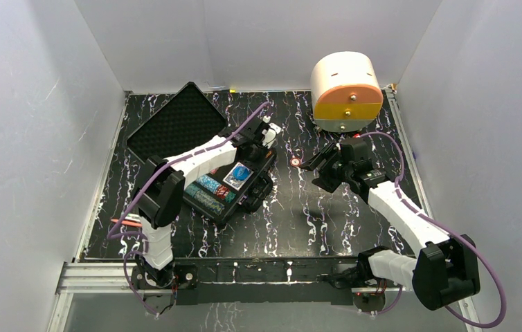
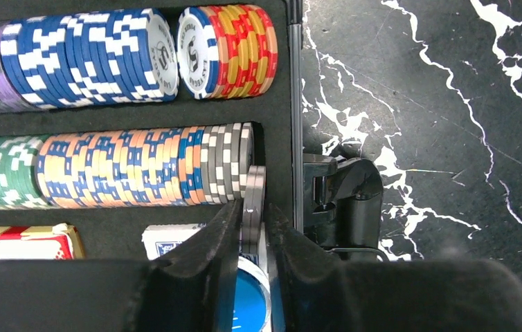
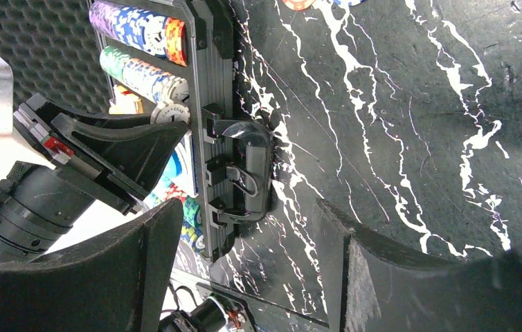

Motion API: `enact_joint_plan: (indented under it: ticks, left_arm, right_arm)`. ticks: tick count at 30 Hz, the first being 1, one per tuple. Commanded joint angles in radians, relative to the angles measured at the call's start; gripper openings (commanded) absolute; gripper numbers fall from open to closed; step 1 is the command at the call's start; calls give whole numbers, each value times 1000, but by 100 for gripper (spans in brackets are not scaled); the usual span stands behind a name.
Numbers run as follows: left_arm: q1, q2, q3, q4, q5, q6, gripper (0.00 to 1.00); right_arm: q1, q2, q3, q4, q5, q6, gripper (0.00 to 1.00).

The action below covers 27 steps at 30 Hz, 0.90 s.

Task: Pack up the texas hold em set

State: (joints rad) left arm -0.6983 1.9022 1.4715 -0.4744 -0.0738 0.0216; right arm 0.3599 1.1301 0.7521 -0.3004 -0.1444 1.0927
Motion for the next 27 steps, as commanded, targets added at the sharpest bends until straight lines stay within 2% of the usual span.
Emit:
enact_joint_plan:
  ticks: [1,4,11,17,18,23,27]
  left_arm:
    - [22,5,45,-26,-43,0,24]
    - [22,2,53,-26,-43,-3,31]
    - [22,-15,66,-26,-33,-17,34]
    - [28,-70,67,-21,14,-45,43]
    - [34,-82,61,-12,31,-53,42]
    - [60,-99,29,61,127,-106,13]
    - [62,-47,34,77,134,-127,3]
  right_arm:
    - [-6,-4,0,17,-14,-16,76]
    - [-7,-6,-5,17,-14,-16,76]
    - [-7,-6,-5,17,-21,-17,76]
    - [-7,10,19,0,10,-55,76]
    - [-7,16,29,-5,14,-66,76]
    - [-7,51,50,-8,24,-98,75]
    - [-9,93,62,0,22,-112,71]
